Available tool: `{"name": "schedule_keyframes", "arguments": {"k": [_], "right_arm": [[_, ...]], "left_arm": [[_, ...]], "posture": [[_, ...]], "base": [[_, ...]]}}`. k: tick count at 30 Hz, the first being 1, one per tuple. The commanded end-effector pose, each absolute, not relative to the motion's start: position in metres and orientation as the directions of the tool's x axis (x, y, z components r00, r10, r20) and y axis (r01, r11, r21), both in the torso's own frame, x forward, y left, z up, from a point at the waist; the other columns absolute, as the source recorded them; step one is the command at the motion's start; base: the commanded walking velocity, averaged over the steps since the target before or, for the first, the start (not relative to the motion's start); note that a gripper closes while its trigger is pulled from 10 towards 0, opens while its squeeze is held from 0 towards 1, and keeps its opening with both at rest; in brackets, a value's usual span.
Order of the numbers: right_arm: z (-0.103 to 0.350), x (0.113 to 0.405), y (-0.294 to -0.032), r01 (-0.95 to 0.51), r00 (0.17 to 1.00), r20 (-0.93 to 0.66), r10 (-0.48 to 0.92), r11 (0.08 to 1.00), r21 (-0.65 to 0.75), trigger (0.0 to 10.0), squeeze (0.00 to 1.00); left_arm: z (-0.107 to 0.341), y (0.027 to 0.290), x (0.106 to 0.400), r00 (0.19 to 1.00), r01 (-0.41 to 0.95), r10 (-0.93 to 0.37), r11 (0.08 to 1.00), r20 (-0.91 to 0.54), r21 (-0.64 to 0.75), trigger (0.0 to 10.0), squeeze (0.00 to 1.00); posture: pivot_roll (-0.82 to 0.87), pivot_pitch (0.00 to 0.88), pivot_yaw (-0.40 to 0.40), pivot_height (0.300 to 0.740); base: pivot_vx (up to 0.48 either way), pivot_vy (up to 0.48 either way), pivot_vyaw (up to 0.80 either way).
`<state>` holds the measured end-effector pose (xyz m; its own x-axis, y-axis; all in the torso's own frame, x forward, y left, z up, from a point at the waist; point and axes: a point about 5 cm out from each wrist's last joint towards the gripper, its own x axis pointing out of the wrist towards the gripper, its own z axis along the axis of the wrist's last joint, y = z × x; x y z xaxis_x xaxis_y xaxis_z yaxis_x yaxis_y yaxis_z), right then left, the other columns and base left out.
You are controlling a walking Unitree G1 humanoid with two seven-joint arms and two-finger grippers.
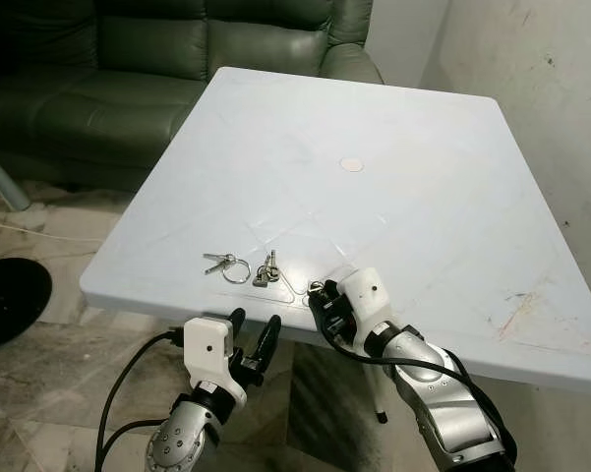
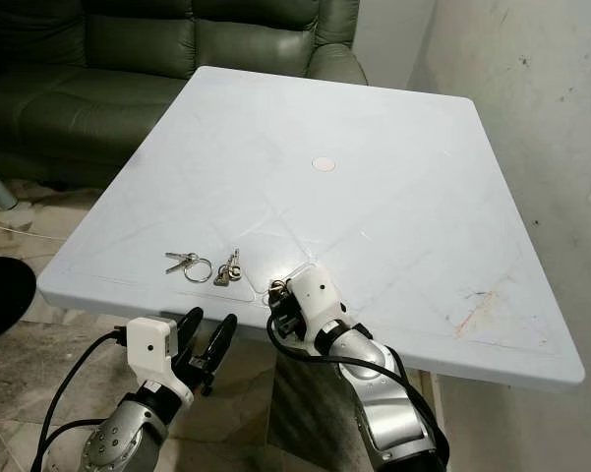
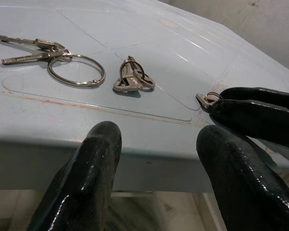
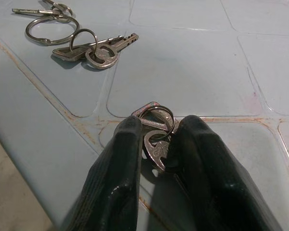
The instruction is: Hang keys on a hook
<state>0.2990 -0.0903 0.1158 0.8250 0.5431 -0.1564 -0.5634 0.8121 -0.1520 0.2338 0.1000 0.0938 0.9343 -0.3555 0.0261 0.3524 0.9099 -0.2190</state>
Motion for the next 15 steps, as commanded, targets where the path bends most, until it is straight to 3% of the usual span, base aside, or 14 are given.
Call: {"name": "schedule_keyframes", "arguments": {"k": [1,8,9,12,13,15], "right_arm": [[0.1155,0.2992,-0.0897,-0.561,0.826,-0.153,0.542,0.816,-0.136,0.0,0.00],[0.1209,0.2976,-0.0877,-0.570,0.821,-0.104,0.561,0.811,-0.133,0.0,0.00],[0.1196,0.2985,-0.0888,-0.560,0.828,-0.118,0.548,0.818,-0.132,2.4,0.00],[0.1187,0.2989,-0.0890,-0.568,0.822,-0.129,0.554,0.812,-0.134,1.6,0.00],[0.1191,0.2988,-0.0896,-0.565,0.824,-0.125,0.552,0.815,-0.130,0.0,0.00],[0.1195,0.2993,-0.0904,-0.562,0.826,-0.128,0.549,0.818,-0.119,0.0,0.00]], "left_arm": [[0.0895,0.1004,0.2325,0.940,0.333,-0.342,0.915,-0.002,-0.226,10.0,0.00],[0.0893,0.0997,0.2325,0.938,0.336,-0.345,0.914,-0.001,-0.227,10.0,0.00],[0.0893,0.0995,0.2326,0.938,0.337,-0.346,0.914,-0.001,-0.227,10.0,0.00],[0.0893,0.0993,0.2327,0.937,0.339,-0.348,0.913,0.000,-0.227,10.0,0.00],[0.0893,0.0991,0.2327,0.938,0.338,-0.348,0.913,0.000,-0.227,10.0,0.00],[0.0892,0.0988,0.2327,0.938,0.338,-0.348,0.913,-0.001,-0.228,10.0,0.00]], "posture": [[0.09,0.165,-0.075,0.740],[0.09,0.155,-0.076,0.740],[0.09,0.155,-0.076,0.740],[0.09,0.155,-0.076,0.740],[0.09,0.154,-0.078,0.740],[0.09,0.154,-0.079,0.740]], "base": [[0.000,0.000,0.00],[0.000,0.000,0.00],[0.000,0.000,0.00],[0.000,0.000,0.00],[0.000,0.000,0.00],[0.000,0.000,0.00]]}}
